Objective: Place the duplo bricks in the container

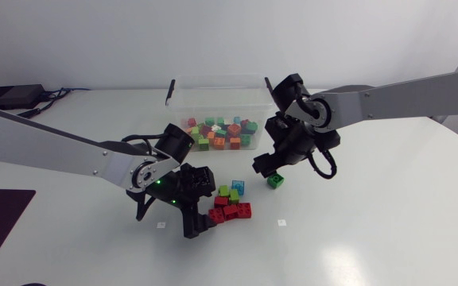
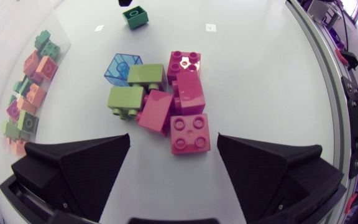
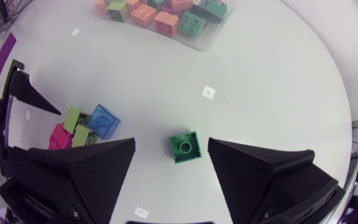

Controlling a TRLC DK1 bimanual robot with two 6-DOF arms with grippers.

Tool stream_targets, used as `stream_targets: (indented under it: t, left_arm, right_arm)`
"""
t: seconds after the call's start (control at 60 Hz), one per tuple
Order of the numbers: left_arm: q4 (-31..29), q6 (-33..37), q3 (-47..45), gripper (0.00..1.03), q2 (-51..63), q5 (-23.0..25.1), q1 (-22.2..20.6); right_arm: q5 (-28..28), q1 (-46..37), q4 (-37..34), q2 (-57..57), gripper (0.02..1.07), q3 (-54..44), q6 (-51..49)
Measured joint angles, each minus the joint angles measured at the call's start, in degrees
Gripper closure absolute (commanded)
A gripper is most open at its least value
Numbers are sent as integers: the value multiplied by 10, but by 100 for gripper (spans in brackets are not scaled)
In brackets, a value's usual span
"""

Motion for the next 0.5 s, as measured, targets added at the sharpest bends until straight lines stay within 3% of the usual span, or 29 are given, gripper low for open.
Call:
stream_targets:
  t: [0.317,0.5]
  left_arm:
    - [10,-1,1,6,23,13,4]
    - [10,-1,1,7,23,13,7]
  right_arm:
    - [-11,-33,3,48,9,0,-123]
    - [-17,-39,20,80,24,2,-171]
